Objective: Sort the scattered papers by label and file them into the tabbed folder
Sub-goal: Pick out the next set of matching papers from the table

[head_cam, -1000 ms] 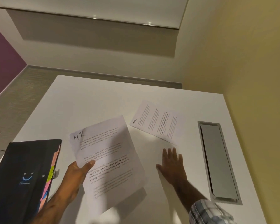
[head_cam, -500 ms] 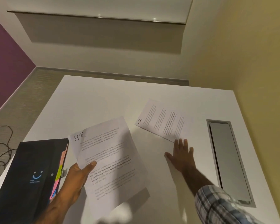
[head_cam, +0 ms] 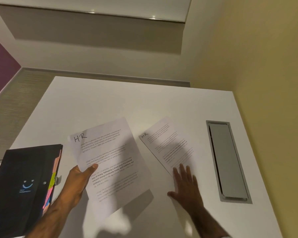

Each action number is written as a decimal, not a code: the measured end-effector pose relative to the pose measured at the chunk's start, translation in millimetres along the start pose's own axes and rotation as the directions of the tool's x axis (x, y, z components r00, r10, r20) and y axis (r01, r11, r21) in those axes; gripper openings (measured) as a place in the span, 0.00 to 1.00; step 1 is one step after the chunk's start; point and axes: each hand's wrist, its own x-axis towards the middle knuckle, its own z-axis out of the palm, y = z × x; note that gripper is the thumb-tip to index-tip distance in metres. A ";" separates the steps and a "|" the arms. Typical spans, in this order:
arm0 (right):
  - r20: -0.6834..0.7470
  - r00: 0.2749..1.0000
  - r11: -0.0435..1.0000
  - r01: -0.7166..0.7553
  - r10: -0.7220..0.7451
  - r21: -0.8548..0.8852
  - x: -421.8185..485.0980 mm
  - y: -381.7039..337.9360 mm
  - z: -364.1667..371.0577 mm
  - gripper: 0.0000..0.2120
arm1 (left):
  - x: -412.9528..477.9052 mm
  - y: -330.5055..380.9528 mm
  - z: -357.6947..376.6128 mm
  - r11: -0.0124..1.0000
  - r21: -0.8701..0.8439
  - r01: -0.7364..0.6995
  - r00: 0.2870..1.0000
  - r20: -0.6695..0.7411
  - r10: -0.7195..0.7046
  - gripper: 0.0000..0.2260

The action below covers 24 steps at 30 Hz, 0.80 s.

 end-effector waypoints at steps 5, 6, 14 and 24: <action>0.086 0.996 1.000 0.008 -0.005 -0.029 21.5 36.7 -20.2 0.56 | -9.7 -3.9 2.4 1.000 0.027 0.003 1.000 0.017 -0.003 0.13; 0.086 0.996 0.999 0.016 -0.014 -0.029 24.8 38.5 -22.5 0.55 | -11.4 -5.9 2.5 1.000 0.030 0.001 1.000 0.016 -0.001 0.13; -0.137 0.990 0.986 0.010 -0.033 -0.168 39.1 29.7 -30.5 0.30 | -22.0 -15.2 6.4 0.998 0.060 -0.009 0.999 0.035 0.007 0.14; -0.605 0.794 0.982 0.153 -0.057 0.108 15.2 -37.3 -69.7 0.12 | -11.6 -16.1 15.1 1.000 -0.011 -0.021 0.999 0.046 0.021 0.16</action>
